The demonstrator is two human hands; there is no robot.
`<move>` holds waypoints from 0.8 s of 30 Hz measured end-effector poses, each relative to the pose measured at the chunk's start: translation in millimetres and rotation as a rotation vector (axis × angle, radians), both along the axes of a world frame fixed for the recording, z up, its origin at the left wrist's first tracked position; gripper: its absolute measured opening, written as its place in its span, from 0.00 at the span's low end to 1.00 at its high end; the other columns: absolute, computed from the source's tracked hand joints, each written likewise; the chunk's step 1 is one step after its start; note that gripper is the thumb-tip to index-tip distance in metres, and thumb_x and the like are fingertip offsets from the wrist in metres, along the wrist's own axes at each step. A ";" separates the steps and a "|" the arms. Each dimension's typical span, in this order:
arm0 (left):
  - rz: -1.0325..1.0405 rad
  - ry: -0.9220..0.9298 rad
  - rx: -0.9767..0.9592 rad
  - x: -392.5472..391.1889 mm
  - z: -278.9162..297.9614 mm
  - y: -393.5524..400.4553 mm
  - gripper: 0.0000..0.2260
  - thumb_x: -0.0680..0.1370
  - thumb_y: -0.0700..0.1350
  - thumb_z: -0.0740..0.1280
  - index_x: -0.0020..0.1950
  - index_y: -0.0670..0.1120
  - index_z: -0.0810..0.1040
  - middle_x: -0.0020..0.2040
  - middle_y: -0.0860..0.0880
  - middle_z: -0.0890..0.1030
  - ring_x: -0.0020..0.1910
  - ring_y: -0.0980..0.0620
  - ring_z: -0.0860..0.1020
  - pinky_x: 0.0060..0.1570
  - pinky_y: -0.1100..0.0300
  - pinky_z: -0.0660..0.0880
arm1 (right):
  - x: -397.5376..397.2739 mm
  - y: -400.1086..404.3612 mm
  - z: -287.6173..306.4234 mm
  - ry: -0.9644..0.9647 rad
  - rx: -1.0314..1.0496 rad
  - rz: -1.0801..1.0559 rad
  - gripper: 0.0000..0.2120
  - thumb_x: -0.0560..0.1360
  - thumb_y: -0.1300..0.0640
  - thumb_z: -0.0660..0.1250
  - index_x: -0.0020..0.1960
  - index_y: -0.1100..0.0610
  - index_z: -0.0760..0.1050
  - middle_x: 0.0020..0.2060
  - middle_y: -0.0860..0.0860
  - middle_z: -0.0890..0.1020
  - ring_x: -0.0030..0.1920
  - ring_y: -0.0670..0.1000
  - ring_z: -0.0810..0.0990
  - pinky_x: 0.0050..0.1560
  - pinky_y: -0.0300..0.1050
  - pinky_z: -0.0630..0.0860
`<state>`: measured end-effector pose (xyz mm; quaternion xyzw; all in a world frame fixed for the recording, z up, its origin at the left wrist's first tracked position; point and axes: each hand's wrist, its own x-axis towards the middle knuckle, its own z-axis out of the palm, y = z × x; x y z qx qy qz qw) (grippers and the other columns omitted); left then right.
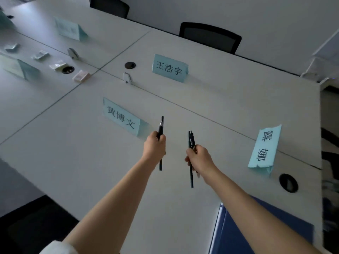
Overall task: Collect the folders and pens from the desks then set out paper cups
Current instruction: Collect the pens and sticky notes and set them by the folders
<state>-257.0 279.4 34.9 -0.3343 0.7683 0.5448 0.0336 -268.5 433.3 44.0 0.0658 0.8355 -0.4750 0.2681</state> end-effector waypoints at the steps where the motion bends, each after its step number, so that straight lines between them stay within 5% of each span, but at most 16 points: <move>1: 0.048 0.006 0.072 33.0 7.6 10.4 0.06 0.80 0.42 0.57 0.48 0.41 0.71 0.38 0.44 0.74 0.31 0.46 0.75 0.30 0.58 0.70 | 25.8 8.8 10.9 -0.016 -0.035 0.010 0.08 0.78 0.56 0.59 0.41 0.58 0.70 0.39 0.57 0.82 0.34 0.53 0.78 0.38 0.47 0.76; 7: 0.333 0.139 0.370 189.7 45.2 49.8 0.05 0.81 0.39 0.58 0.47 0.42 0.72 0.37 0.46 0.77 0.28 0.49 0.77 0.33 0.58 0.71 | 146.3 42.0 60.4 -0.137 -0.284 0.018 0.07 0.81 0.59 0.56 0.52 0.63 0.69 0.41 0.63 0.83 0.39 0.59 0.83 0.44 0.56 0.83; 12: 0.517 0.192 0.386 285.3 55.7 52.9 0.06 0.82 0.39 0.58 0.47 0.41 0.74 0.33 0.46 0.76 0.29 0.50 0.76 0.33 0.59 0.70 | 218.6 40.8 65.8 -0.167 -0.281 0.132 0.04 0.81 0.62 0.57 0.50 0.61 0.70 0.35 0.58 0.79 0.33 0.53 0.78 0.42 0.53 0.82; 19: 0.787 0.310 0.485 409.8 60.8 3.8 0.08 0.84 0.39 0.56 0.53 0.41 0.74 0.33 0.47 0.72 0.30 0.50 0.71 0.38 0.54 0.78 | 302.1 -32.9 68.0 -0.122 -0.242 0.414 0.06 0.79 0.65 0.57 0.46 0.57 0.69 0.32 0.55 0.76 0.28 0.49 0.72 0.32 0.43 0.73; 24: 0.894 0.348 0.437 472.4 60.2 -64.9 0.07 0.83 0.38 0.56 0.52 0.42 0.73 0.36 0.46 0.73 0.29 0.51 0.70 0.31 0.57 0.70 | 344.2 -116.8 67.4 -0.115 -0.234 0.533 0.06 0.77 0.66 0.58 0.48 0.58 0.71 0.34 0.54 0.77 0.28 0.48 0.72 0.30 0.40 0.73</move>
